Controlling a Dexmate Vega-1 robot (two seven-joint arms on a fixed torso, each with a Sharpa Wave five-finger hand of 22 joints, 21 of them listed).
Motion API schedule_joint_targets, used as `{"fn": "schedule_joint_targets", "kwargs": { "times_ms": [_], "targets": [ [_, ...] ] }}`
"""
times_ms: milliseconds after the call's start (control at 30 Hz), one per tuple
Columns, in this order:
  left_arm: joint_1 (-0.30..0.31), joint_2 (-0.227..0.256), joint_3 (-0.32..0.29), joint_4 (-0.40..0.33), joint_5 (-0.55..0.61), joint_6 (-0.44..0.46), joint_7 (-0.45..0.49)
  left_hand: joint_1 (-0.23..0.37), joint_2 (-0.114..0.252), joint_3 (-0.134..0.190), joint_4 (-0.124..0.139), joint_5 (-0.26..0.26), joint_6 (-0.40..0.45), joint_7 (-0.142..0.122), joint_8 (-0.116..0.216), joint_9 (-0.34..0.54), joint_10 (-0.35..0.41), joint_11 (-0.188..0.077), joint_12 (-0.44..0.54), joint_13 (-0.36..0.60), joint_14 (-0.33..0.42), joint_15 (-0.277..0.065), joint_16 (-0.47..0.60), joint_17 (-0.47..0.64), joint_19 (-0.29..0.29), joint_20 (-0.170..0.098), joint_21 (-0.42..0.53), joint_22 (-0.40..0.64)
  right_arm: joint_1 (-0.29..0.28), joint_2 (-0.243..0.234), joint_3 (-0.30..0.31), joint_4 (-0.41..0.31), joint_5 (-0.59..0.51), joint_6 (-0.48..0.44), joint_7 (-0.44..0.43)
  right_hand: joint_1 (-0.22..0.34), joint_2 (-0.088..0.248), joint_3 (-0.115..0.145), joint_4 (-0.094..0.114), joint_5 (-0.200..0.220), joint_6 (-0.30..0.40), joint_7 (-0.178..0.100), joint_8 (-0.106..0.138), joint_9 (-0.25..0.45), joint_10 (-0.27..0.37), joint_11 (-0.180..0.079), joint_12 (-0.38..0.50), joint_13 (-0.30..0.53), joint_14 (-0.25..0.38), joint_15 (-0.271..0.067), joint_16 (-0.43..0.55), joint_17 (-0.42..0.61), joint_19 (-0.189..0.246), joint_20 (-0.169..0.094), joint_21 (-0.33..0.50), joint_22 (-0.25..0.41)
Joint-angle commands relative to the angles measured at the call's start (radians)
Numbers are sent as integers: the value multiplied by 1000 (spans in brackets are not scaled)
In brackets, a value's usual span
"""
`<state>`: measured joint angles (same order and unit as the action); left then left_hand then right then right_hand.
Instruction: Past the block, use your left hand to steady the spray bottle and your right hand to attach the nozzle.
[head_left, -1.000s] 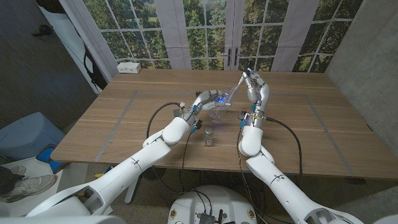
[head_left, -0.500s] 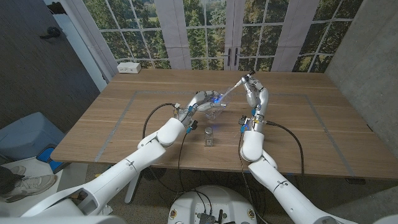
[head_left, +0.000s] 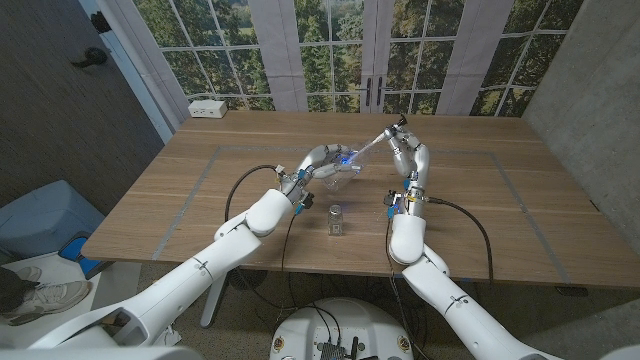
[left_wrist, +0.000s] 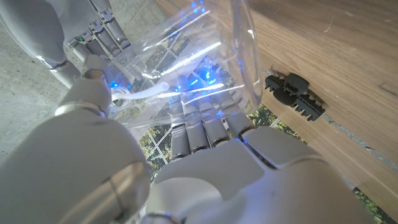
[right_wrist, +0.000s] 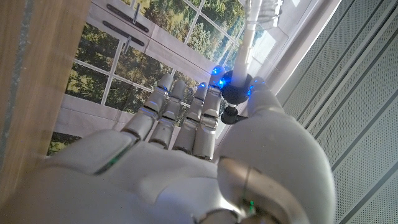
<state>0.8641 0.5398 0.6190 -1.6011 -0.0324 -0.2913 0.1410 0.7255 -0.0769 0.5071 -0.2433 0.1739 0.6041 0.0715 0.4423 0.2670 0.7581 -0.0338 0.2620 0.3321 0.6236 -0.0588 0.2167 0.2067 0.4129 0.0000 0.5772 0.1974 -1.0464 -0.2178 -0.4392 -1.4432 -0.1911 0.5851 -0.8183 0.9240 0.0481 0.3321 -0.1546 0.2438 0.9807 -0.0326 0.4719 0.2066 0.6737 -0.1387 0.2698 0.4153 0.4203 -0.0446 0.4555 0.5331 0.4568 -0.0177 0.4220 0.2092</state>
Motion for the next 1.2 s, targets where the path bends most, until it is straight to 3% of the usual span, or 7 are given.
{"fn": "schedule_joint_targets", "kwargs": {
  "times_ms": [33, 367, 800, 967, 1100, 1200],
  "targets": [
    [-4, -10, -4, 24, -2, -29, -1, 135, 266, 97, 90, 6, 197, -74, 89, 3, 99, -102, -1, 2, 6, -140, 8, 5, -1, -2, 5, 4, -15, -35, -16, -30, -33, -34, -5, 65, 69, -2, 1, 5, 13, -4, 7, 2, 6, 6, -1, 3, 7, -147, -4, 3, -2, 0, 8, 3],
    [-20, -38, 1, 75, 8, -73, 14, 133, 266, 98, 91, 5, 196, -73, 90, 3, 100, -101, -2, 3, 5, -140, 8, 5, -1, -3, 8, 4, -27, -83, -29, -65, -60, -72, 20, 27, 54, -18, 14, 7, -25, -11, -9, 2, -11, 19, -13, 2, 2, -133, -10, 4, -7, 13, 13, 2],
    [-40, -81, 6, 144, 16, -145, 35, 132, 266, 99, 91, 5, 195, -77, 91, 2, 100, -99, -3, 5, 7, -144, 9, 6, -2, -4, 11, 4, -42, -139, -33, -140, -55, -150, 70, -50, 36, -55, 31, 8, -141, -8, -63, 2, -64, 49, -36, 4, -22, -113, -18, 15, -28, 39, 18, -2],
    [-47, -89, 10, 156, 25, -150, 36, 131, 266, 100, 92, 5, 194, -77, 91, 2, 98, -102, -4, 5, 6, -146, 9, 6, -2, -6, 12, 4, -46, -168, -32, -176, -53, -176, 100, -70, 33, -63, 35, 7, -159, -7, -74, 2, -74, 57, -39, 5, -27, -102, -20, 17, -30, 44, 20, -2],
    [-50, -97, 14, 169, 30, -157, 41, 131, 267, 100, 93, 4, 193, -79, 92, 3, 95, -101, -6, 5, 6, -149, 9, 6, -3, -6, 13, 4, -53, -207, -26, -216, -5, -192, 171, -141, 41, -85, 59, 6, -227, 9, -112, 2, -125, 85, -54, 6, -50, -74, -31, 23, -49, 59, 19, -4],
    [-50, -109, 16, 186, 39, -182, 56, 128, 270, 102, 97, 4, 191, -81, 92, 3, 92, -103, -8, 5, 7, -150, 9, 7, -4, -5, 14, 4, -55, -210, -23, -219, -3, -190, 172, -160, 44, -90, 64, 6, -245, 15, -124, 2, -135, 90, -54, 7, -56, -67, -34, 25, -56, 62, 18, -4]
  ]
}}
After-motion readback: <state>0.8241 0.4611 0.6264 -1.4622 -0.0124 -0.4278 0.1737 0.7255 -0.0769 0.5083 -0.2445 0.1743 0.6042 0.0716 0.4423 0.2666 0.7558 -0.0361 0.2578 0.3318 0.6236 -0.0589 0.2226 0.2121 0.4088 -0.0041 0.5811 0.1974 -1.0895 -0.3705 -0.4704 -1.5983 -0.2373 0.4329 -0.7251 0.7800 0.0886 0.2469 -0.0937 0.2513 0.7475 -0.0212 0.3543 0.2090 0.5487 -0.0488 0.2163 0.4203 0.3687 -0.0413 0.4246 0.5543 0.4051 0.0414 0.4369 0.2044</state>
